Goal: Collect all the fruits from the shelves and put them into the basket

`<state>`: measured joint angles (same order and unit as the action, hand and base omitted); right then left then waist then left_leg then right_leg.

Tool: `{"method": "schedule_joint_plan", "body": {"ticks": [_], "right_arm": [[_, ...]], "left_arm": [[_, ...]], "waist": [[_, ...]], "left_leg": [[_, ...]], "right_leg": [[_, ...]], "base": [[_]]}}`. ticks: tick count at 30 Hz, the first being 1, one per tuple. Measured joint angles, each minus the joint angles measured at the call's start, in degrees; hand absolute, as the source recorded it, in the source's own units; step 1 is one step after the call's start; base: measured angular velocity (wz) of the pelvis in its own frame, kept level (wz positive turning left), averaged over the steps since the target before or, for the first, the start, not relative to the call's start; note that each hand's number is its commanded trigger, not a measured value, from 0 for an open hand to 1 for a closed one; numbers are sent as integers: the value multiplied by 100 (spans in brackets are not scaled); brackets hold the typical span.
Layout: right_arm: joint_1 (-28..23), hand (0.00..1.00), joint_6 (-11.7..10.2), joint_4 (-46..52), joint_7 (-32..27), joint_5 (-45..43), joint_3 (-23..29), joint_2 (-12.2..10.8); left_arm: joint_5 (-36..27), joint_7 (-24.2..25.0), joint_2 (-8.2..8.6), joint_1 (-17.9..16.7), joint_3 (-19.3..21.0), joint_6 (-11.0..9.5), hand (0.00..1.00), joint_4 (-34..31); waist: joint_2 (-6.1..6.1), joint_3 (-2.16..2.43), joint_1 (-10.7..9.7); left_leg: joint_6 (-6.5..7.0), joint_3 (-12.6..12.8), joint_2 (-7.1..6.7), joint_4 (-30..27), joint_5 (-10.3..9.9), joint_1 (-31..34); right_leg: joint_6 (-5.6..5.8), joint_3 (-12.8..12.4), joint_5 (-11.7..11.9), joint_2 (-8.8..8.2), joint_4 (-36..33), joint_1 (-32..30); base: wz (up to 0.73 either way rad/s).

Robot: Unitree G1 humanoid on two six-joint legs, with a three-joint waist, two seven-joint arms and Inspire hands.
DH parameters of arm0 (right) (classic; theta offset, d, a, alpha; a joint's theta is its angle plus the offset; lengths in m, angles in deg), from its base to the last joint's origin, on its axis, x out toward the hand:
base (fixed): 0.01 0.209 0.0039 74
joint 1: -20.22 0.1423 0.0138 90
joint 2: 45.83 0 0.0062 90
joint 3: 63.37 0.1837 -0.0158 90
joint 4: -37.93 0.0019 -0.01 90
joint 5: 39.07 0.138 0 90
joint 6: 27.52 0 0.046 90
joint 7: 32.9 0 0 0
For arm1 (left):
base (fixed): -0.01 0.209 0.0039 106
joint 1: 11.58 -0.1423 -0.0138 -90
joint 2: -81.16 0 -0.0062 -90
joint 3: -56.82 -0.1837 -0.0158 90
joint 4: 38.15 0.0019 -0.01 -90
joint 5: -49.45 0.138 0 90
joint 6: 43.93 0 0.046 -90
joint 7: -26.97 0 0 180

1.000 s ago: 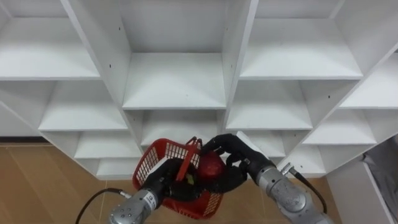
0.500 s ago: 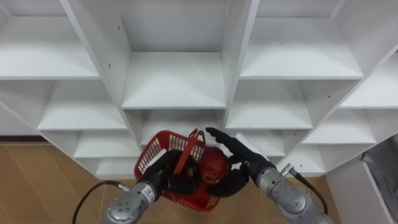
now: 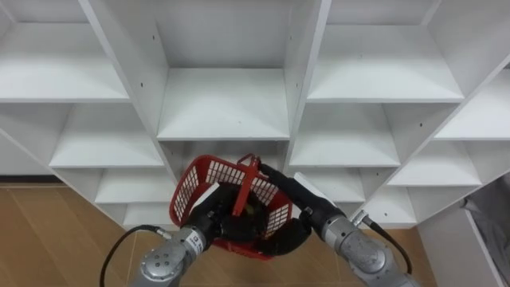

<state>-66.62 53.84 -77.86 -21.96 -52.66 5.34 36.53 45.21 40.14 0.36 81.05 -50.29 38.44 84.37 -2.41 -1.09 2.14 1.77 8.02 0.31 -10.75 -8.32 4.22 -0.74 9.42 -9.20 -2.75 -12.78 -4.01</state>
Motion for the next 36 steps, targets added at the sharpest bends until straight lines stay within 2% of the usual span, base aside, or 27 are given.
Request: {"method": "schedule_joint_plan", "body": {"ticks": [10, 27, 36], "right_arm": [[-1, 0, 0, 0, -1, 4, -5, -1], [-15, 0, 0, -3, -33, 1, -13, -1], [-15, 0, 0, -2, -44, 5, -13, -1]], "left_arm": [[-1, 3, 64, 1, -1, 0, 100, -1], [0, -4, 53, -4, 0, 1, 100, 0], [0, -2, 53, -9, 4, 1, 100, -1]], "waist": [[-2, 6, -14], [0, 9, -14], [27, 33, 4]], "left_leg": [[0, -1, 2, -16, 0, -11], [-2, -6, 0, -9, -1, -83], [-2, -5, 3, -12, -1, -96]], "right_leg": [[-1, -14, 1, 0, -27, 10], [0, -53, 0, 33, 18, 95], [-2, -52, 1, 49, 13, 103]], "base": [[0], [0], [0]]}}
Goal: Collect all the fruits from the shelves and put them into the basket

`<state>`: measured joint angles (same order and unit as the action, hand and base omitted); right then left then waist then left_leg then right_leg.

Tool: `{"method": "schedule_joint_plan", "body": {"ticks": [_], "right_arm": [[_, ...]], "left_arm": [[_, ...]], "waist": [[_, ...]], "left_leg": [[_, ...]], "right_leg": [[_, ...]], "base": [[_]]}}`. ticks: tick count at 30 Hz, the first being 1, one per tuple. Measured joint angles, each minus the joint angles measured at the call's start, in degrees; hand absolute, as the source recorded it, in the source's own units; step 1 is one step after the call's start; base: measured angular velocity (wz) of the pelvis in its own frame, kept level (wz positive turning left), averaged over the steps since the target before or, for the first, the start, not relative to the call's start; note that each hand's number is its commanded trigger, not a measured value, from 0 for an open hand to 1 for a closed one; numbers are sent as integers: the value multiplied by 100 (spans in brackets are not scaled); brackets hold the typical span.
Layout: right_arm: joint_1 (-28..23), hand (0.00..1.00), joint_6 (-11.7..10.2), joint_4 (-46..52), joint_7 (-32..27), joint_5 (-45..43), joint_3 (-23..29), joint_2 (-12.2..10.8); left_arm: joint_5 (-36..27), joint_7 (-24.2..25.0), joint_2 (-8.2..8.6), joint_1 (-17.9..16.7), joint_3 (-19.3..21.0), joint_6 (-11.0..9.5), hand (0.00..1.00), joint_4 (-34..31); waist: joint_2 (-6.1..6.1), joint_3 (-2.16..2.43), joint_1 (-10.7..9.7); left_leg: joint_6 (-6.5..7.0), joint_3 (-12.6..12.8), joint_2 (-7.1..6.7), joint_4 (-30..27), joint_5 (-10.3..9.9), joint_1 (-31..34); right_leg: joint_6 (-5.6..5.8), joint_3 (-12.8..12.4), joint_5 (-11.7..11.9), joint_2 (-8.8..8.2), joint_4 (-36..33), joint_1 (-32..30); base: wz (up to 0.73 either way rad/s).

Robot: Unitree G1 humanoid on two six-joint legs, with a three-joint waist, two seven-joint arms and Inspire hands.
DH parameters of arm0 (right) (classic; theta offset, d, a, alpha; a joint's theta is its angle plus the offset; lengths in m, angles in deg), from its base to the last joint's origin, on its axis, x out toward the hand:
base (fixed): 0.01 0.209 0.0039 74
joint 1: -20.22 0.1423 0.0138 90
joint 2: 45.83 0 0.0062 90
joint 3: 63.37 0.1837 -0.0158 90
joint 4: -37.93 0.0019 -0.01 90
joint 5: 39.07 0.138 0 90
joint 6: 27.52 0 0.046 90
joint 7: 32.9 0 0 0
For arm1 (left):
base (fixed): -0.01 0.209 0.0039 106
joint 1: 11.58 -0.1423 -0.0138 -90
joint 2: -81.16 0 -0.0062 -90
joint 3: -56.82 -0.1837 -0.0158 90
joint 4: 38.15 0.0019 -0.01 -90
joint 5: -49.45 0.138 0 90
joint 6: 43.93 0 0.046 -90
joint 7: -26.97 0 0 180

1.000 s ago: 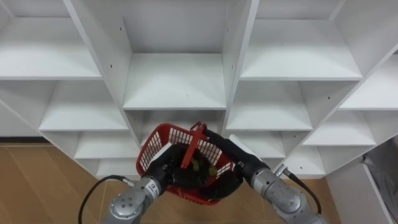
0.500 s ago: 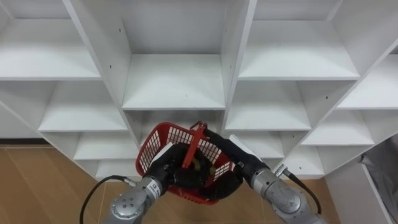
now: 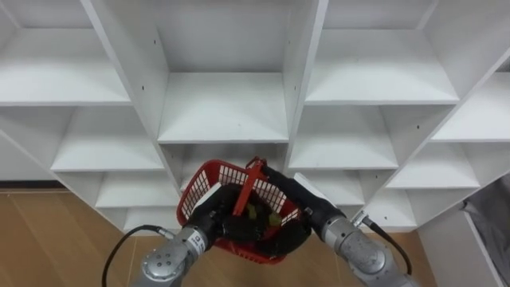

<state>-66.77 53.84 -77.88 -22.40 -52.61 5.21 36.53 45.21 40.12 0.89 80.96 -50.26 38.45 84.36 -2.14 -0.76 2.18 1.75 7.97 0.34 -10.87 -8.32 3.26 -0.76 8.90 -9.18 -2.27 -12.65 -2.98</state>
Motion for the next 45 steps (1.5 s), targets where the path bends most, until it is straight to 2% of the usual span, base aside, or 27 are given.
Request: {"method": "schedule_joint_plan", "body": {"ticks": [9, 15, 20, 28, 32, 35, 42, 45], "right_arm": [[-29, 0, 0, 1, -38, -23, 14, 23], [-186, 0, -2, 2, -54, -54, 150, 44], [-244, 0, -2, 4, -250, -50, 333, 83], [-735, 0, -4, 318, -501, -29, 755, 137], [-1012, 0, -5, 104, -655, -36, 935, 146], [-1026, 0, -9, -211, -785, 14, 980, 153], [-1281, 0, -12, -649, -937, -9, 1523, 163], [-1280, 0, -13, -998, -1040, 6, 1689, 156]], "left_arm": [[23, 0, -2, -16, 13, 0, 100, 0], [273, -24, -2, -122, 119, 0, 100, -1], [272, -54, -134, -286, 250, 0, 100, 2], [241, -201, -325, -840, 660, 7, 100, 25], [253, -350, -346, -1033, 875, 7, 100, 206], [250, -460, -346, -1043, 944, 8, 100, 504], [259, -628, -341, -1381, 1463, 11, 100, 627], [257, -776, -334, -1391, 1666, 2, 100, 868]], "waist": [[18, 11, -6], [27, 19, -28], [26, 18, -37], [-16, 44, -40], [-64, 60, -52], [-82, 67, -59], [-52, 53, -71], [-53, 55, -66]], "left_leg": [[-1, 2, 0, 8, 0, -33], [-14, -23, 12, 20, -17, -110], [-18, -16, 9, 61, -20, -246], [-33, 93, 12, 221, -30, -468], [-38, 128, 16, 236, -34, -492], [-40, 128, 16, 236, -38, -497], [-48, 132, 18, 229, -124, -639], [-51, 134, 14, 238, -128, -644]], "right_leg": [[-1, 0, 0, 6, 2, 30], [0, 51, 7, 22, 101, 169], [1, 32, 6, 14, 127, 283], [5, -20, 5, 46, 242, 414], [5, -18, 5, 46, 267, 433], [5, -17, 6, 46, 273, 439], [14, -79, 1, 78, 360, 618], [16, -76, 0, 81, 379, 628]], "base": [[0], [3], [-2], [-4], [-4], [0], [-1], [0]]}}
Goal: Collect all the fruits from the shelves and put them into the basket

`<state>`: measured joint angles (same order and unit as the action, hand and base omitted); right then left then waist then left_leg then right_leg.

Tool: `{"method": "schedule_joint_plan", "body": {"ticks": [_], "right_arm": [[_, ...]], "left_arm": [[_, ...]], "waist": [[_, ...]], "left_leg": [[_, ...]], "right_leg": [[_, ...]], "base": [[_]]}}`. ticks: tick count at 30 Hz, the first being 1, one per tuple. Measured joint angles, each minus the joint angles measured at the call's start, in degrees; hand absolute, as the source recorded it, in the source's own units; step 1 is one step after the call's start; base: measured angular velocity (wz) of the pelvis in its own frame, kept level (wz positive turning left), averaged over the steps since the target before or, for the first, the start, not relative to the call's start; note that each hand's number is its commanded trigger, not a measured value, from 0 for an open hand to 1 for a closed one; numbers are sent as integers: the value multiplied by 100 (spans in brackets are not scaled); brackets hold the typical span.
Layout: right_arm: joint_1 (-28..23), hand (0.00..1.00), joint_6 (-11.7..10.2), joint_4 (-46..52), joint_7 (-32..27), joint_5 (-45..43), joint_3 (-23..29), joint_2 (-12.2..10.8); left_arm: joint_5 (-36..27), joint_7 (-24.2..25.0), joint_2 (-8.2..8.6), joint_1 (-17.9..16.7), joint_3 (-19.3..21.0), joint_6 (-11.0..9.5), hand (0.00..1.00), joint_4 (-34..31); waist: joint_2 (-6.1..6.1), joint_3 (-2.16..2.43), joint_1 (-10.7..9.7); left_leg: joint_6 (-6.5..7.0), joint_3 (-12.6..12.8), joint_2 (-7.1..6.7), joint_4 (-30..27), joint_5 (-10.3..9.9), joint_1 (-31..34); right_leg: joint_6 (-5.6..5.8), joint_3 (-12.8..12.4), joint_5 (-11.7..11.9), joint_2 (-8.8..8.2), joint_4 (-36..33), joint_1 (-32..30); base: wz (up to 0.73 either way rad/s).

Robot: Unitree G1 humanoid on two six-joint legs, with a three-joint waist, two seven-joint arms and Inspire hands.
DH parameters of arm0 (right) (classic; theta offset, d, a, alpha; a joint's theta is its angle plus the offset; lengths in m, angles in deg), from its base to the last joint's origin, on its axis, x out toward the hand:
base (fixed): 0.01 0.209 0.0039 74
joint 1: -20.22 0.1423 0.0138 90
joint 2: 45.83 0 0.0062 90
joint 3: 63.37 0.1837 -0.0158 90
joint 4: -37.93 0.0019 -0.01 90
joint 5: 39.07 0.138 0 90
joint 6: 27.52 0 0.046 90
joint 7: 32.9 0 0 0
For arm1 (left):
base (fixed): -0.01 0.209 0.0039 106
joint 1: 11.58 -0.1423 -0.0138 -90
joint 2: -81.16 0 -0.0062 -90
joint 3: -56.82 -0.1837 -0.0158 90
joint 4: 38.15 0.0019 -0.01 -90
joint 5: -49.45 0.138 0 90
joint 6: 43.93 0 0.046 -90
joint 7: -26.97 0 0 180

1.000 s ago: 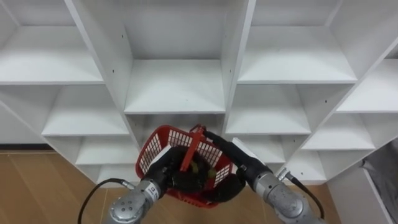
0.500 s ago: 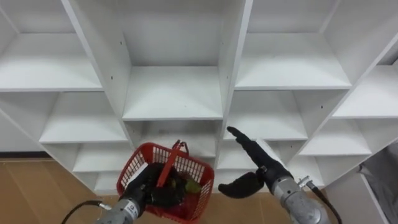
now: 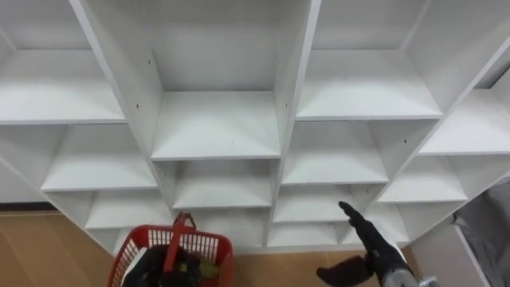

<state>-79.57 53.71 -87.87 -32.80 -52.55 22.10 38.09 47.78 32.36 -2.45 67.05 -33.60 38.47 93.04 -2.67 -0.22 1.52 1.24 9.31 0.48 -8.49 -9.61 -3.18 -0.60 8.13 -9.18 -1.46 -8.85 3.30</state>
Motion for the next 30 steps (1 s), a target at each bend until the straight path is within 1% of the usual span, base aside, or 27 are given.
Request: {"method": "schedule_joint_plan", "body": {"ticks": [1, 5, 7, 9, 11, 12, 14, 16, 20, 23, 24, 26, 28, 29, 30], "right_arm": [[-1, 0, -6, -153, -37, 23, 35, -6], [-64, 0, -12, -531, -119, 176, 190, -11], [-104, 0, -103, -906, -245, 247, 315, -16], [-145, 0, -124, -1163, -357, 255, 376, -11], [-215, 0, -136, -1345, -444, 321, 407, -13], [-233, 0, -169, -1557, -497, 447, 420, -15], [-249, 0, -171, -1872, -531, 557, 502, -24], [-300, 0, -176, -2217, -577, 737, 667, -38], [-344, 0, -153, -2793, -667, 1095, 1179, -71], [-330, 0, -125, -3042, -748, 1262, 1328, -71], [-301, 0, -115, -3286, -767, 1282, 1407, -66], [-272, 0, -92, -3553, -805, 1304, 1487, -62], [-291, 0, 33, -3692, -842, 1329, 1484, -63], [-290, 0, 73, -3737, -853, 1328, 1484, -63], [-295, 0, 173, -3780, -857, 1318, 1486, -63]], "left_arm": [[1, -44, 3, -3, 38, 1, 100, 137], [0, -147, 16, -112, 97, 3, 100, 314], [-25, -187, 44, -189, 244, -3, 100, 383], [-29, -284, 52, -196, 297, -2, 100, 547], [-84, -335, 70, -188, 377, -3, 100, 781], [-123, -372, 102, -151, 483, -2, 100, 1007], [-121, -407, 126, -128, 653, -1, 100, 1319], [-118, -483, 142, -223, 866, 8, 100, 1523], [-121, -515, 180, -386, 1287, 15, 100, 1666], [-118, -575, 188, -423, 1394, 19, 100, 1726], [-121, -629, 187, -420, 1422, 21, 100, 1841], [-112, -648, 188, -433, 1449, 106, 100, 1963], [-112, -649, 188, -452, 1479, 219, 100, 1989], [-112, -650, 186, -451, 1492, 235, 100, 2006], [-112, -648, 181, -450, 1496, 270, 100, 2035]], "waist": [[0, 0, -5], [2, 0, -5], [8, -1, -8], [34, -5, -5], [60, 16, -11], [74, 42, -7], [91, 50, 12], [107, 31, 0], [89, 20, -16], [75, 16, -37], [46, -2, -49], [28, -17, -57], [36, -20, -59], [37, -20, -65], [43, -17, -88]], "left_leg": [[-4, 0, -2, 1, -4, 2], [-9, -13, 0, 1, -14, 3], [-10, -8, 0, 20, -24, -58], [-9, -6, 0, 23, -43, -113], [-7, -16, 12, 24, -60, -144], [-4, -21, 10, 24, -65, -153], [-3, -20, 8, 25, -68, -170], [-5, -18, 8, 26, -84, -212], [1, -20, -10, 28, -106, -254], [2, -33, -27, 31, -107, -291], [2, -36, -29, 42, -117, -355], [0, -36, -27, 49, -149, -449], [1, -41, -24, 43, -176, -512], [1, -43, -25, 42, -181, -524], [1, -43, -26, 30, -191, -532]], "right_leg": [[0, -1, 0, 2, 10, -1], [3, 13, -2, 0, 23, 17], [11, 22, -7, -5, 36, 105], [16, 22, -10, 0, 63, 167], [19, 4, -13, 1, 88, 181], [22, 2, -15, 0, 91, 188], [24, -9, -16, 1, 95, 200], [26, -14, -17, 0, 113, 242], [41, -5, -52, -3, 111, 319], [47, 5, -58, -6, 117, 360], [50, -1, -72, -5, 117, 425], [58, -13, -107, -5, 111, 513], [69, -20, -146, -10, 108, 573], [68, -22, -159, -13, 109, 573], [71, -14, -173, -18, 101, 580]], "base": [[0], [0], [0], [0], [0], [0], [0], [0], [2], [0], [0], [0], [0], [0], [0]]}}
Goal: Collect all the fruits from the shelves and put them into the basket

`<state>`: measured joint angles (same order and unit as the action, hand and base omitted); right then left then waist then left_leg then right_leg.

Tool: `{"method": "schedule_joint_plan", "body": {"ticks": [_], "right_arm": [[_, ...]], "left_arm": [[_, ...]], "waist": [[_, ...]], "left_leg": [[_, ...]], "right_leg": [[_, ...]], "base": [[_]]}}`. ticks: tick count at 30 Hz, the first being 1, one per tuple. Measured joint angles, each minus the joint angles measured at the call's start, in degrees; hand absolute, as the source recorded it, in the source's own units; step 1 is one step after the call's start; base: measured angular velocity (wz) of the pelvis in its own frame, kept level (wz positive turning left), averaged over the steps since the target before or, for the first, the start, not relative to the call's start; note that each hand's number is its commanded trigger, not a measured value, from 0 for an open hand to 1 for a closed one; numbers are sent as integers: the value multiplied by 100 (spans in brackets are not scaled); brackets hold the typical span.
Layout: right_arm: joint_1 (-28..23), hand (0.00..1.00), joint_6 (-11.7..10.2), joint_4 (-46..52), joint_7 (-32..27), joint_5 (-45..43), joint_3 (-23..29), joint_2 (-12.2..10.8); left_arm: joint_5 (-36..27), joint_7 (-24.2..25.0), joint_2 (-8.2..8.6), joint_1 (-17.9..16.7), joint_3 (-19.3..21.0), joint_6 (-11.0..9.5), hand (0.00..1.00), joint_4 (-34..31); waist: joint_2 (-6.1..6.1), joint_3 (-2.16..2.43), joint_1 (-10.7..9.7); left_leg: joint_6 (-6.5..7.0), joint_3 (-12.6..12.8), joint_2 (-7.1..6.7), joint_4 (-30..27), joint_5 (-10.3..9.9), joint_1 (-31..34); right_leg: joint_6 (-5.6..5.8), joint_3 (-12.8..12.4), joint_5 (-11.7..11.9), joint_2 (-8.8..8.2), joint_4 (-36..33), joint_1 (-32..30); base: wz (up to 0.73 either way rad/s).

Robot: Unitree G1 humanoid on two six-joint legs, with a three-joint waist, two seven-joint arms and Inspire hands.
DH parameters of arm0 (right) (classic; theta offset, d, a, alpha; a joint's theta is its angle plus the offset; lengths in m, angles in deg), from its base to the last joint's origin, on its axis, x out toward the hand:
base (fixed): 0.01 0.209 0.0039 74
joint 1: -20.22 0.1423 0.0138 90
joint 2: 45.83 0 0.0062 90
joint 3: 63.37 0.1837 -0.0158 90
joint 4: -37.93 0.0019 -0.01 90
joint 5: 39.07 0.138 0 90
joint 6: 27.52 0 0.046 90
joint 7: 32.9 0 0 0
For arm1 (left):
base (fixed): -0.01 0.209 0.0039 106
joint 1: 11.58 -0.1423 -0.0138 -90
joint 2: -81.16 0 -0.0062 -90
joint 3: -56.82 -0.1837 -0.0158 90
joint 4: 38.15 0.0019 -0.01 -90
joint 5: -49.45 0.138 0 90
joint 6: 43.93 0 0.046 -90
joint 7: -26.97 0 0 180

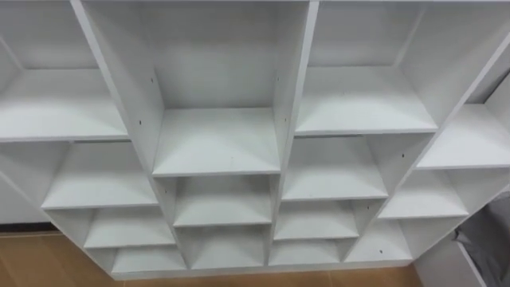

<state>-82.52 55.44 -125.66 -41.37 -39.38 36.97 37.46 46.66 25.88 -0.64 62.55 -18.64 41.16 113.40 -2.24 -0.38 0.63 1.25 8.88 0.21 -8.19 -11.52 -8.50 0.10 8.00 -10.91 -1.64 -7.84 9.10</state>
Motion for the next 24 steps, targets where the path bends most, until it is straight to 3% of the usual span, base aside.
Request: {"method": "schedule_joint_plan", "body": {"ticks": [5, 9, 12, 24], "right_arm": [[14, 0, 177, 0, 107, -202, -16, -3], [83, 0, 362, 8, 82, -229, -130, -23], [196, 0, 462, 8, 41, -220, -134, -80], [341, 0, 518, -65, 104, -241, -237, -111]], "left_arm": [[-8, 18, 24, 32, -19, 74, 100, 45], [-298, 0, 65, 70, -117, 107, 100, 77], [-329, -2, 99, 175, -137, 246, 100, 172], [-325, -61, 155, 333, -252, 428, 100, 290]], "waist": [[76, 39, -50], [84, 39, -40], [84, 38, -50], [113, 29, -59]], "left_leg": [[-4, 1, -6, -17, -26, 13], [-3, 18, -10, -10, -33, 19], [-5, 16, -13, -7, -39, 22], [-4, -13, -9, -10, -40, 17]], "right_leg": [[0, 4, 0, 6, -2, -6], [3, 4, -2, 5, -5, -11], [5, 29, -4, 7, 7, -7], [6, 51, -5, -2, 8, -2]], "base": [[0], [0], [0], [1]]}}
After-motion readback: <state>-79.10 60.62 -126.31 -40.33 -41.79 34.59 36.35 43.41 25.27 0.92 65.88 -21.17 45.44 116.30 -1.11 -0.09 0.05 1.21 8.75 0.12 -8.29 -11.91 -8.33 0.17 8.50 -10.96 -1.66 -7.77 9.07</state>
